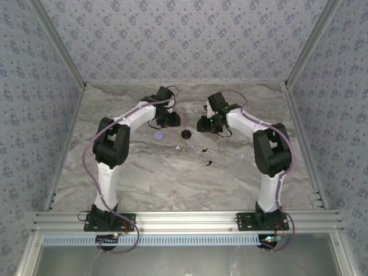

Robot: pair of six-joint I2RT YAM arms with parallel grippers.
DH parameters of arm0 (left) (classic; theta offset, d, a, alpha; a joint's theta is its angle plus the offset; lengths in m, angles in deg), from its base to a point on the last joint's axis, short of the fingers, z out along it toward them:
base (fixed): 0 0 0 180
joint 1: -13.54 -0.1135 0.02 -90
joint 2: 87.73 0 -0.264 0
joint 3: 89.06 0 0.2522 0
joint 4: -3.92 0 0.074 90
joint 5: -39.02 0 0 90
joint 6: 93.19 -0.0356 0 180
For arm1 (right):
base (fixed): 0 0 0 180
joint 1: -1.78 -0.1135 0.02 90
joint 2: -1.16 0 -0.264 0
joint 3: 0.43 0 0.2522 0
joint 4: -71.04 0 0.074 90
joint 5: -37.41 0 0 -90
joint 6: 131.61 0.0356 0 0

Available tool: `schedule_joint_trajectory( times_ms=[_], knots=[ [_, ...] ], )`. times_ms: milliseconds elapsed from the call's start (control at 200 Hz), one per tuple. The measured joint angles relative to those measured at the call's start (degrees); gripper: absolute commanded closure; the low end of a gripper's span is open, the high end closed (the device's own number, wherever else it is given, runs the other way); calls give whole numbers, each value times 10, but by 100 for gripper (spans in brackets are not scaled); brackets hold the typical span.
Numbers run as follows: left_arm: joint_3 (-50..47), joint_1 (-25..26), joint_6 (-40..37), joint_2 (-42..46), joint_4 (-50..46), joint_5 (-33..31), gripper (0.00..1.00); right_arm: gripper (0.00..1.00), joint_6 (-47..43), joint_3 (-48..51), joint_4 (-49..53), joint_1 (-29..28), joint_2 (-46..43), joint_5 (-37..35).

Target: Insert the wireless bluetooth earbuds into the charging case

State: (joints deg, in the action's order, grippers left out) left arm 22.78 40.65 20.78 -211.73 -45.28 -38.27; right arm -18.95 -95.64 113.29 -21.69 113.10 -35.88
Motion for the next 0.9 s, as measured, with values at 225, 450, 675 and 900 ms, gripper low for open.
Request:
schedule_joint_trajectory(
  times_ms=[225, 450, 675, 900],
  knots=[
    [1, -1, 1, -37, 0, 11, 72, 83, 10, -22, 12, -8, 45, 18],
    [-1, 0, 0, -37, 3, 24, 78, 85, 12, -37, 16, -17, 70, 36],
    [-4, 3, -4, -37, 8, 32, 78, 85, 16, -57, 20, -26, 93, 44],
    [-6, 4, -10, -37, 10, 32, 78, 86, 20, -78, 22, -27, 113, 48]
  ],
)
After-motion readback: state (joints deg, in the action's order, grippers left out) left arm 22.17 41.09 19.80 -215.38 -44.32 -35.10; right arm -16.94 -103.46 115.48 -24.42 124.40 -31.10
